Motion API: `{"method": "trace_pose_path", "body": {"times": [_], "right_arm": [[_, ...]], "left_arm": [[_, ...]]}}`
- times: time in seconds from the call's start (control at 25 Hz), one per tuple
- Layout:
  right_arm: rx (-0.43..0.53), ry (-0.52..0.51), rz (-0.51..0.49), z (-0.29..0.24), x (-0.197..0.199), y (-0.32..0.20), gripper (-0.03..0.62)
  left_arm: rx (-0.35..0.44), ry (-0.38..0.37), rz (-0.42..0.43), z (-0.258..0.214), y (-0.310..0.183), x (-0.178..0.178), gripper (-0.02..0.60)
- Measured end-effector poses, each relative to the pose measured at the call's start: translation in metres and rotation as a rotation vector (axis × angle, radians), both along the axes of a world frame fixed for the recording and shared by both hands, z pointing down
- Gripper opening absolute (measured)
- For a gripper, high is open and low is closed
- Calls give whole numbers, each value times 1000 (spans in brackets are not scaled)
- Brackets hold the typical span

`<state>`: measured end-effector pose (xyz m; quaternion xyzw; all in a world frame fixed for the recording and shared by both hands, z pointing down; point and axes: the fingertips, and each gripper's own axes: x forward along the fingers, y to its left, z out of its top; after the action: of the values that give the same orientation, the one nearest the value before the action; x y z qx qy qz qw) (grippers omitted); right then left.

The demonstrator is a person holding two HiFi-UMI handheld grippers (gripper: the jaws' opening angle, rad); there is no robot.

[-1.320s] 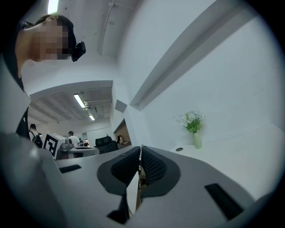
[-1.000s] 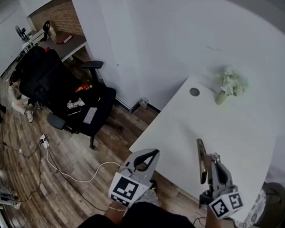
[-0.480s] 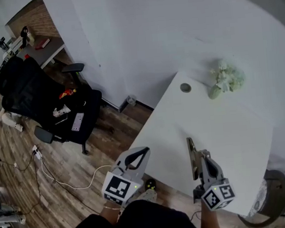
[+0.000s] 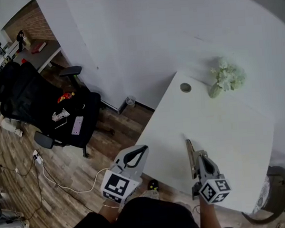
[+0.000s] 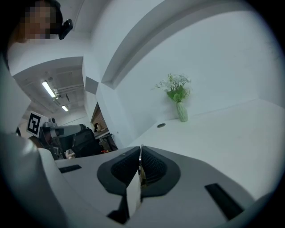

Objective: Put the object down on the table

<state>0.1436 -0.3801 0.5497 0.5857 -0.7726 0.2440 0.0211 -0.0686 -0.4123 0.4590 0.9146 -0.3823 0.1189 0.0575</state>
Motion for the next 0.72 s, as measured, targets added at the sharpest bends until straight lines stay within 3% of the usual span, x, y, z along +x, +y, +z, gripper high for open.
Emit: {"method": "trace_pose_path", "body": {"times": [0.72], "right_arm": [[-96, -80, 72, 44, 2, -6, 9]], "left_arm": [[-30, 30, -3, 8, -12, -18, -5]]}}
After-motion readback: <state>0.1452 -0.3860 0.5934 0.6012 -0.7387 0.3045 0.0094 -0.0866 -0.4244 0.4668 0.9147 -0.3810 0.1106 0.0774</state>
